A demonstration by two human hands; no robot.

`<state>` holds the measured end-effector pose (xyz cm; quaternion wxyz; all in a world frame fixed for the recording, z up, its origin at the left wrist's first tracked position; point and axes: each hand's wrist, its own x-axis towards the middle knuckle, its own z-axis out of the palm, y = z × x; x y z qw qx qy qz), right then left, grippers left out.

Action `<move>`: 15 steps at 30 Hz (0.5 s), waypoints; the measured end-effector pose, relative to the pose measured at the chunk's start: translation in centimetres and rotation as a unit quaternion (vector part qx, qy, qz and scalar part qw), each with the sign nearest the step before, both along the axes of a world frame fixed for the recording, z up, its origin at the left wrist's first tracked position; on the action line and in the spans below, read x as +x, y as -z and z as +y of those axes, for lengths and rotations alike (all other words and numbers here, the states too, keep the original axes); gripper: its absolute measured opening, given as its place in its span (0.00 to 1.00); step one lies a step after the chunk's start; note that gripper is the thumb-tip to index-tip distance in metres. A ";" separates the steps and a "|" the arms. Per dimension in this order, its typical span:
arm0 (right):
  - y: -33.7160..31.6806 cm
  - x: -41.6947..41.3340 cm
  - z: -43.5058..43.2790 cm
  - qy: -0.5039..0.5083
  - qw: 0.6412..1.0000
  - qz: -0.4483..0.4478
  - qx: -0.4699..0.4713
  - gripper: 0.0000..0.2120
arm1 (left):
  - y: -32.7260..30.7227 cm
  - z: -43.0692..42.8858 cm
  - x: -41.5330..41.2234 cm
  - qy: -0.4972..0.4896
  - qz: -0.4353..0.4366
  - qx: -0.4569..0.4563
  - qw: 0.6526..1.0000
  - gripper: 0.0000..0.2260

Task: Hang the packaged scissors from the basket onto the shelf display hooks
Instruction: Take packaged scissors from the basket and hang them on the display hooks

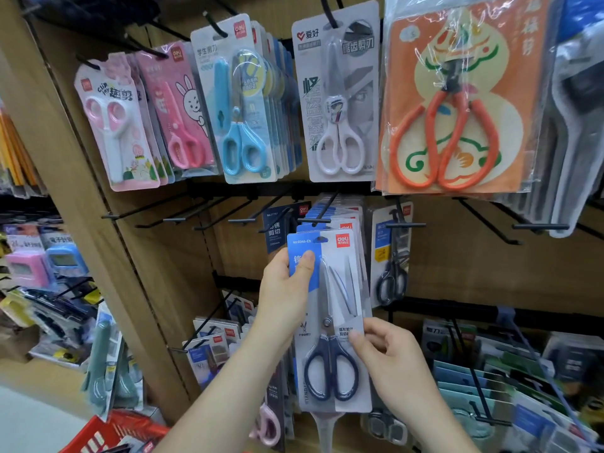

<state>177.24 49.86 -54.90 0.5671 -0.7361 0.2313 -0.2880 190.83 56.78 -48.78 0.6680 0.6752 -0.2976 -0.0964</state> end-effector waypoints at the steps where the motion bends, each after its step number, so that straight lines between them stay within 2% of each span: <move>1: 0.0 0.0 0.0 0.001 1.000 -0.004 0.002 0.11 | -0.1 -0.1 0.0 -0.002 -0.007 0.009 1.000 0.07; 4: 0.0 0.3 -0.2 0.019 1.000 -0.005 0.007 0.10 | -0.3 -0.5 0.2 -0.013 -0.037 0.035 0.999 0.03; 5: 0.0 0.5 -0.3 0.028 1.000 -0.003 0.006 0.10 | -0.2 -0.5 0.2 -0.015 -0.043 0.043 0.998 0.05; 9: 0.3 1.7 -1.5 0.078 0.996 0.016 -0.041 0.06 | 2.3 0.6 0.1 0.043 -0.065 0.111 0.991 0.29; 11: 0.4 2.1 -2.0 0.125 0.986 0.048 -0.098 0.02 | 3.8 1.1 -0.1 0.047 -0.075 0.142 0.986 0.35; 13: 0.7 2.3 -2.5 0.175 0.969 0.073 -0.162 0.14 | 4.6 1.1 0.1 0.017 -0.083 0.142 0.986 0.36; 15: 0.7 2.2 -2.8 0.181 0.961 0.101 -0.181 0.28 | 4.9 0.7 0.4 0.001 -0.083 0.144 0.986 0.37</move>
